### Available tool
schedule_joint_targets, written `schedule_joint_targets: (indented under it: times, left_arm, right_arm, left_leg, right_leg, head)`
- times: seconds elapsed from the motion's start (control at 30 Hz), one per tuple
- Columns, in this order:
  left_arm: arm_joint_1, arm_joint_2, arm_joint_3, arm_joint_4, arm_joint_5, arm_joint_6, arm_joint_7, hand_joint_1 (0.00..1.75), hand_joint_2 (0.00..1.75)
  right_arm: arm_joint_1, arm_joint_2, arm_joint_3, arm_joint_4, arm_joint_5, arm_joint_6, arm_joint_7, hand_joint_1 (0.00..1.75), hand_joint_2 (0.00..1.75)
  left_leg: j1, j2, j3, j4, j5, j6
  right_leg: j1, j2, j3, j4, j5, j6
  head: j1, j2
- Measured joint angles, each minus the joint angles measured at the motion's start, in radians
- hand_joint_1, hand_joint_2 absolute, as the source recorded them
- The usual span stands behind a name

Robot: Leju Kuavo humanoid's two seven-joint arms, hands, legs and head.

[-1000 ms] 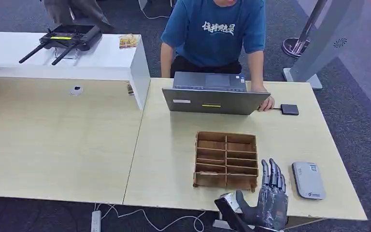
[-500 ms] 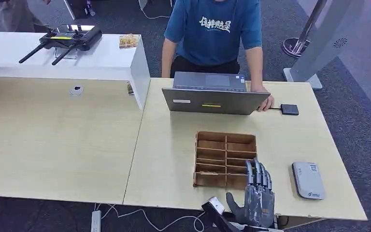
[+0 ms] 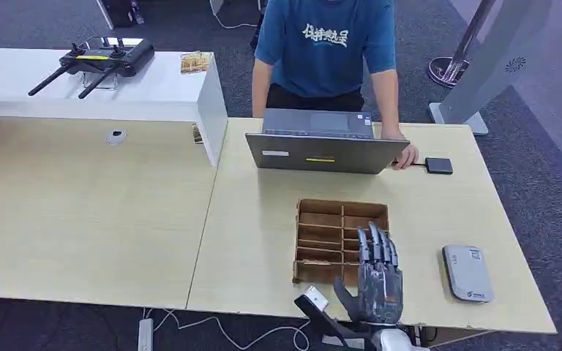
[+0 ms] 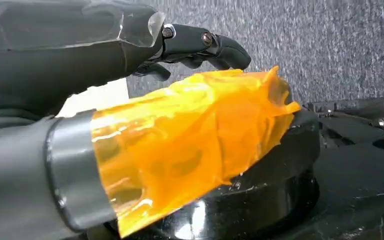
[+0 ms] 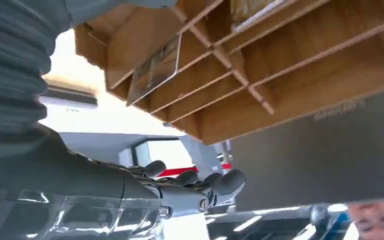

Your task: Pass the card to the sensor for recognition and then transmit it.

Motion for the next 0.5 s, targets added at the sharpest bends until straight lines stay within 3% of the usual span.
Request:
schedule_joint_targets:
  times: [0.17, 0.33, 0.5]
  left_arm:
    - [0.000, 0.000, -0.016, 0.000, -0.011, 0.005, 0.000, 0.00, 0.00]
    - [0.002, 0.000, -0.034, 0.000, -0.043, 0.018, -0.011, 0.00, 0.00]
    - [0.002, 0.000, -0.048, 0.000, -0.056, 0.021, -0.013, 0.00, 0.00]
  right_arm:
    - [-0.022, -0.039, 0.000, -0.019, -0.013, 0.050, -0.013, 0.00, 1.75]
    - [-0.032, -0.101, 0.003, -0.062, -0.101, 0.164, -0.046, 0.00, 1.75]
    - [-0.033, -0.144, 0.003, -0.097, -0.116, 0.183, -0.053, 0.00, 1.75]
  left_leg:
    - [0.000, 0.000, 0.000, 0.000, 0.000, 0.000]
    - [0.000, 0.000, 0.000, 0.000, 0.000, 0.000]
    - [0.000, 0.000, 0.000, 0.000, 0.000, 0.000]
  right_leg:
    - [0.000, 0.000, 0.000, 0.000, 0.000, 0.000]
    - [0.000, 0.000, 0.000, 0.000, 0.000, 0.000]
    - [0.000, 0.000, 0.000, 0.000, 0.000, 0.000]
  head:
    - [0.000, 0.000]
    - [0.000, 0.000]
    - [0.000, 0.000]
